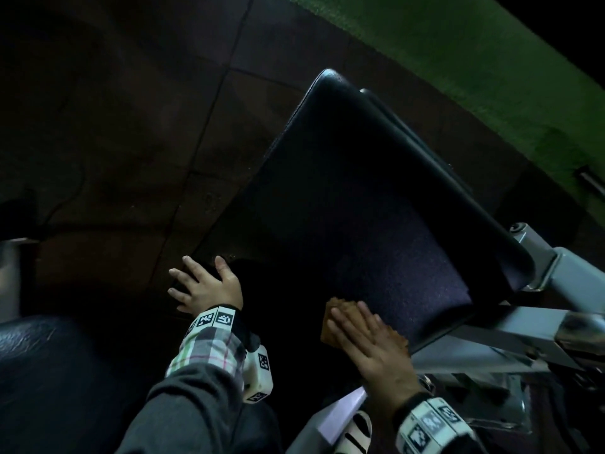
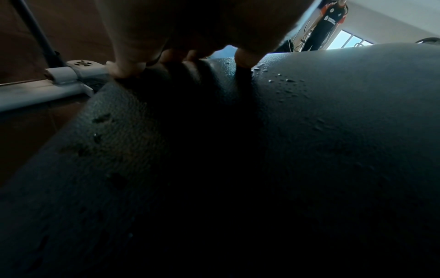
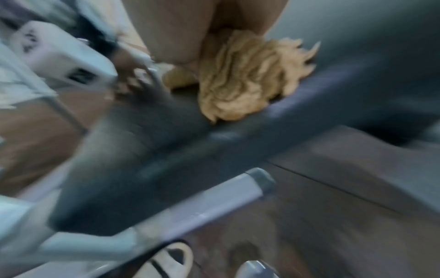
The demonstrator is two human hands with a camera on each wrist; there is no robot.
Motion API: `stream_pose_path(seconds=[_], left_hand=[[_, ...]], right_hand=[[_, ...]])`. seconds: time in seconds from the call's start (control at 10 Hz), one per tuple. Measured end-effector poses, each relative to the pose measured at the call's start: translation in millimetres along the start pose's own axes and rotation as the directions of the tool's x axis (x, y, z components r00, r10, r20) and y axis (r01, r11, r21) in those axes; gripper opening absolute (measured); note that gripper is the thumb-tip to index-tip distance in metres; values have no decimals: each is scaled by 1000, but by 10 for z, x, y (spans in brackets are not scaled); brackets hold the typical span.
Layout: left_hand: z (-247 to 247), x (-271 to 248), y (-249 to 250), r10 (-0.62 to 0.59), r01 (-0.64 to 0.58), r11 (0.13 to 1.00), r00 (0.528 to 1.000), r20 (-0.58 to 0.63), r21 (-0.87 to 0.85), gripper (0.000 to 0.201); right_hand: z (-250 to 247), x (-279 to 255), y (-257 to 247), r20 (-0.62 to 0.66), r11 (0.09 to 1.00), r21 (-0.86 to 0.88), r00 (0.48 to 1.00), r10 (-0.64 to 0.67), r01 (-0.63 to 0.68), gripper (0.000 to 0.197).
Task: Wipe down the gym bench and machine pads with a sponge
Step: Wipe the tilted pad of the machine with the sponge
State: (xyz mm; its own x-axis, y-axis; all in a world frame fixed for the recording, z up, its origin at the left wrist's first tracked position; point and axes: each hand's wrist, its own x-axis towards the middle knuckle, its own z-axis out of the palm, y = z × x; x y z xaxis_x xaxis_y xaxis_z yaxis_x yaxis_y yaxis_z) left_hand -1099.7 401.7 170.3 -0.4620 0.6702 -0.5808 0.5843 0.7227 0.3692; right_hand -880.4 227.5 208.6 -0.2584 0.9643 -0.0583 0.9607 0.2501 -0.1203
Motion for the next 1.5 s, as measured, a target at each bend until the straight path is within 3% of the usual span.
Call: stream_pose_path(seconds=[0.1, 0.3, 0.4, 0.6, 0.7, 0.9, 1.0, 1.1, 1.2, 1.3, 1.4, 1.5], left_hand=[[1, 2, 3, 0, 0, 1000, 1000, -1, 2, 68], [6, 16, 2, -8, 8, 1000, 1000, 0, 21, 68], [0, 20, 1, -11, 11, 1000, 1000, 4, 21, 68], [2, 20, -3, -7, 7, 1000, 1000, 5, 23, 68], [5, 20, -15, -9, 8, 1000, 1000, 7, 24, 68], [4, 6, 2, -5, 5, 1000, 1000, 6, 19, 68], [2, 0, 4, -5, 5, 1000, 1000, 6, 21, 68], [-6, -8, 5, -1, 1, 1000, 1000, 4, 18, 68], [-3, -3, 5, -1, 1, 1000, 1000, -1, 22, 68], [1, -4, 11, -3, 3, 1000, 1000, -7, 27, 67], [0, -19, 21, -4, 4, 999, 1000, 1, 33, 68], [-17, -41, 41, -14, 14, 1000, 1000, 9, 14, 67]], right_hand=[[-162, -87, 262, -5, 989, -12, 989, 145, -145, 78], [-264, 459, 239, -41, 969, 9, 968, 247, -247, 72], [-138, 567, 20, 4, 984, -10, 984, 177, -177, 67], [-1, 26, -108, 84, 998, 6, 995, 60, -61, 71], [-78, -217, 113, 115, 992, -24, 985, 127, -125, 98], [-294, 184, 356, -16, 963, 9, 963, 271, -271, 81], [-232, 447, 197, -37, 970, 12, 970, 242, -242, 73], [-54, 425, -4, 19, 996, -12, 996, 91, -91, 73], [90, 144, -95, 85, 999, 22, 996, -28, 26, 56], [26, -160, -6, 100, 1000, 14, 995, -4, 3, 59], [-131, -228, 207, 72, 999, -10, 997, 40, -40, 81], [-254, 29, 392, 60, 992, -7, 991, 123, -123, 76]])
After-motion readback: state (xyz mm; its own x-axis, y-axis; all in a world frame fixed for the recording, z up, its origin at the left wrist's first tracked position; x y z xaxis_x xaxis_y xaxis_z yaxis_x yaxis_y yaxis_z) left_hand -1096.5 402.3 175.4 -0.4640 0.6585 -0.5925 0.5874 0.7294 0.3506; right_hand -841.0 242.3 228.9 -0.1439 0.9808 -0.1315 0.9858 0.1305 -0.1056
